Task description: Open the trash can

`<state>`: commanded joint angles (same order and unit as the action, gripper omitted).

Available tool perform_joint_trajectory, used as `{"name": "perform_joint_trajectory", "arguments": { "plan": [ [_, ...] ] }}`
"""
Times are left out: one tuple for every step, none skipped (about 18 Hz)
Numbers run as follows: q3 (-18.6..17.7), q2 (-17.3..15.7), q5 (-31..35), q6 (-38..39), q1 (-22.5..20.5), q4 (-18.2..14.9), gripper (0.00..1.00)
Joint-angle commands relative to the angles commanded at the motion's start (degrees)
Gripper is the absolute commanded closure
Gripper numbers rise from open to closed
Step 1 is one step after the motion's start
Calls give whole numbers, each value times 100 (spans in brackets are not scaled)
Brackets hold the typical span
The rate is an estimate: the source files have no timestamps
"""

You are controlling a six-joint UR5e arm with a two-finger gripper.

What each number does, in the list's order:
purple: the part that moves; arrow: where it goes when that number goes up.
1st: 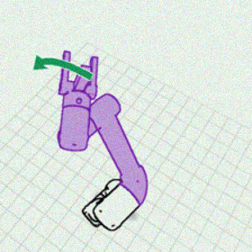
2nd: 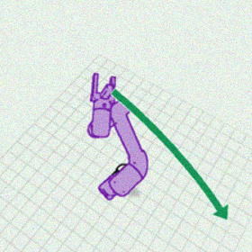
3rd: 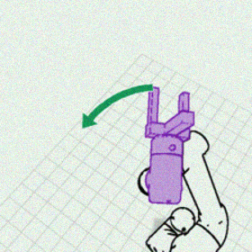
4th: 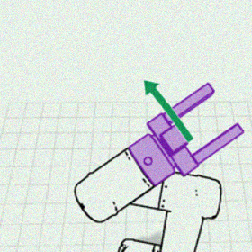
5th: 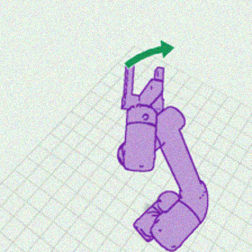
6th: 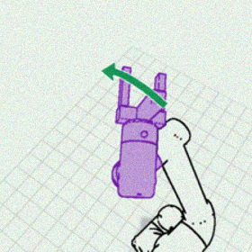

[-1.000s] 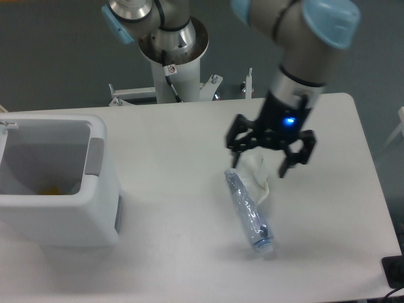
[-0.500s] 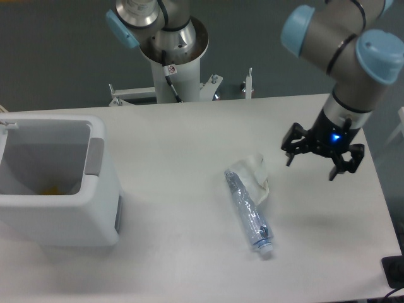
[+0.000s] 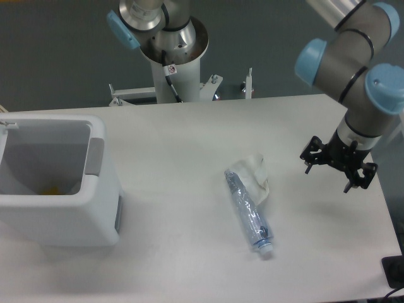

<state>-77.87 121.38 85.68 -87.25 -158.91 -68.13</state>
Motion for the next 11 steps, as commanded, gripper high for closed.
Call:
{"name": "perform_joint_trajectory", "arguments": {
  "plan": [
    [-44, 9, 80, -46, 0, 97, 0],
    [-44, 18, 115, -55, 9, 133, 0],
    [-62, 35, 124, -46, 26, 176, 0],
    [-62, 61, 176, -46, 44, 186, 0],
    [-62, 62, 325, -46, 61, 203, 0],
    [-71, 70, 448, -55, 70, 229, 0],
    [-79, 88, 484, -46, 79, 247, 0],
    [-71, 97, 485, -37, 88, 247, 0],
    [-71, 97, 485, -11, 97, 247, 0],
    [-79, 106, 493, 7, 105, 247, 0],
    [-71, 114, 493, 7, 105, 247, 0]
  ]
}}
